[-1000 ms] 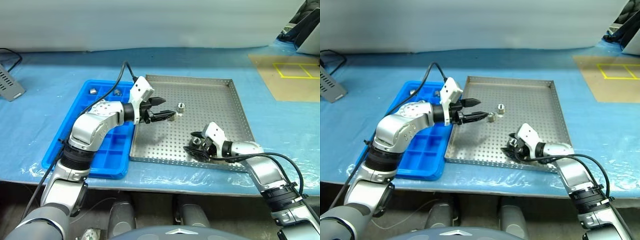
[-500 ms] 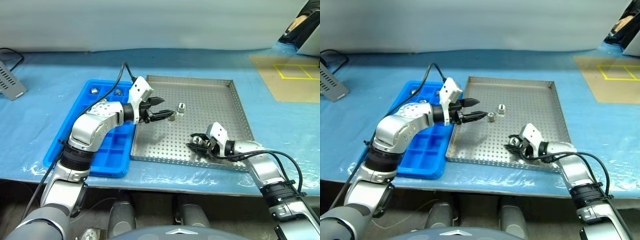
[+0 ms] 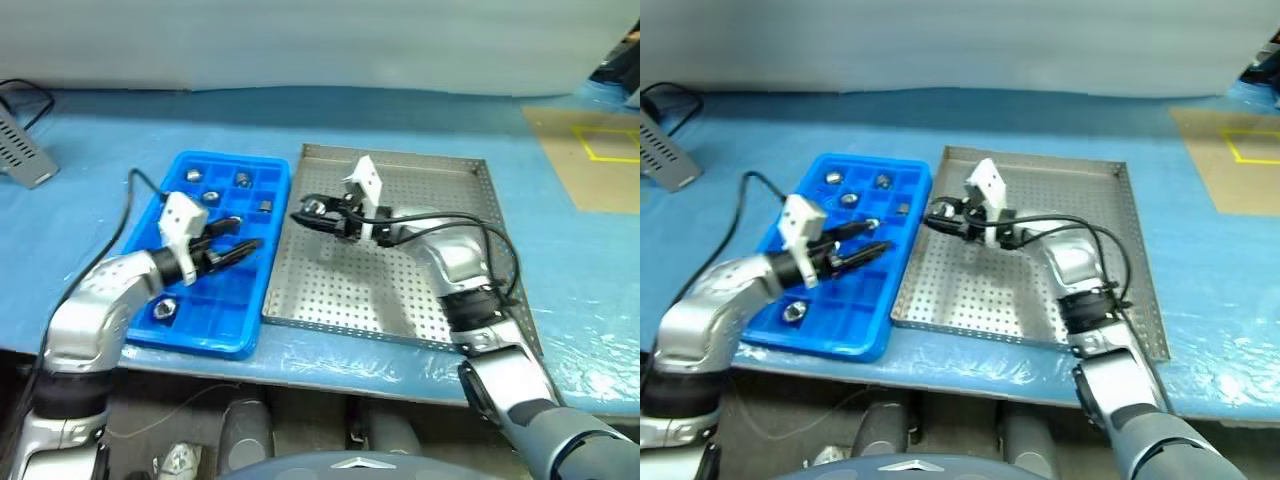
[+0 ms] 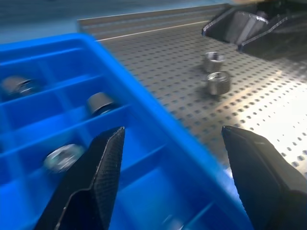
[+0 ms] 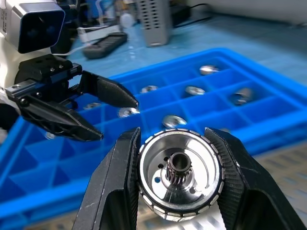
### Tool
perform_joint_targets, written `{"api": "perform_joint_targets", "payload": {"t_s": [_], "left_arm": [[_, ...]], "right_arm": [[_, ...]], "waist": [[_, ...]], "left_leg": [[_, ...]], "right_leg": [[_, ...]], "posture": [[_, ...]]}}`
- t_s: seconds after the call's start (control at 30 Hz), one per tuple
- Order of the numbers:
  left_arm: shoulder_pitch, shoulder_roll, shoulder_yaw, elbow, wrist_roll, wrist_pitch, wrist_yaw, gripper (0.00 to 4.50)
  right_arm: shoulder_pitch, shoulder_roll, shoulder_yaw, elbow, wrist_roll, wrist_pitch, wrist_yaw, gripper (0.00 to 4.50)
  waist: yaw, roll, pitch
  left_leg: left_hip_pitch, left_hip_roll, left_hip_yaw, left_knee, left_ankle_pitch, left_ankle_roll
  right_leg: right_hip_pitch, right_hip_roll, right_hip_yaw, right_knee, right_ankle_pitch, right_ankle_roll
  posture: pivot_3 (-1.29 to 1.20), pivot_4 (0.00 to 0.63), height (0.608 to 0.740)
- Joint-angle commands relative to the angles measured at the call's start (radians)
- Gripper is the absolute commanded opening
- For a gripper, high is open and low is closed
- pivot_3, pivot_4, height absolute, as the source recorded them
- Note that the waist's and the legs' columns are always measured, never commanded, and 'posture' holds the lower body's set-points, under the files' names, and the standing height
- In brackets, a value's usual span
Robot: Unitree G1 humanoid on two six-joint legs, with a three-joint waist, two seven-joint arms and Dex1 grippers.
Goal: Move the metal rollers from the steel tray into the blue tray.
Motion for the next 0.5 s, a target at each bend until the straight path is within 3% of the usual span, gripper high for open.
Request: {"api": "perform_joint_targets", "payload": {"t_s": [0.03, 0.27, 0.4, 0.5], "left_arm": [[0.119, 0.025, 0.107, -0.169, -0.045, -0.016, 0.014, 3.42], [0.335, 0.014, 0.227, -0.311, -0.077, -0.011, 0.079, 3.42], [0.377, 0.006, 0.228, -0.357, -0.084, -0.009, 0.119, 3.42], [0.431, 0.012, 0.25, -0.387, -0.099, -0.011, 0.118, 3.42]], "right_arm": [[-0.065, 0.093, 0.045, 0.08, -0.02, -0.088, 0.022, 1.68], [-0.15, 0.236, 0.057, 0.275, -0.069, -0.189, 0.007, 1.68], [-0.151, 0.243, 0.085, 0.287, -0.079, -0.137, 0.063, 1.68], [-0.142, 0.218, 0.172, 0.372, -0.23, -0.144, -0.035, 1.68]], "waist": [[0.017, 0.0, 0.0], [0.061, -0.001, 0.001], [0.085, -0.001, 0.001], [0.093, -0.001, 0.0]], "left_leg": [[0.0, 0.0, 0.0, 0.0, 0.0, 0.0], [0.001, 0.001, -0.003, -0.001, 0.002, -0.004], [0.005, 0.002, -0.005, -0.003, 0.003, -0.005], [0.006, 0.002, -0.008, -0.003, 0.003, -0.006]], "right_leg": [[0.0, -0.001, 0.0, 0.0, 0.0, 0.0], [0.001, -0.002, 0.0, 0.001, -0.001, 0.001], [0.004, -0.002, 0.0, 0.002, -0.002, 0.003], [0.004, -0.002, 0.001, 0.003, -0.003, 0.005]], "posture": [[0.24, 0.15, 0.74], [0.37, 0.15, 0.74], [0.4, 0.15, 0.74], [0.4, 0.15, 0.74]]}}
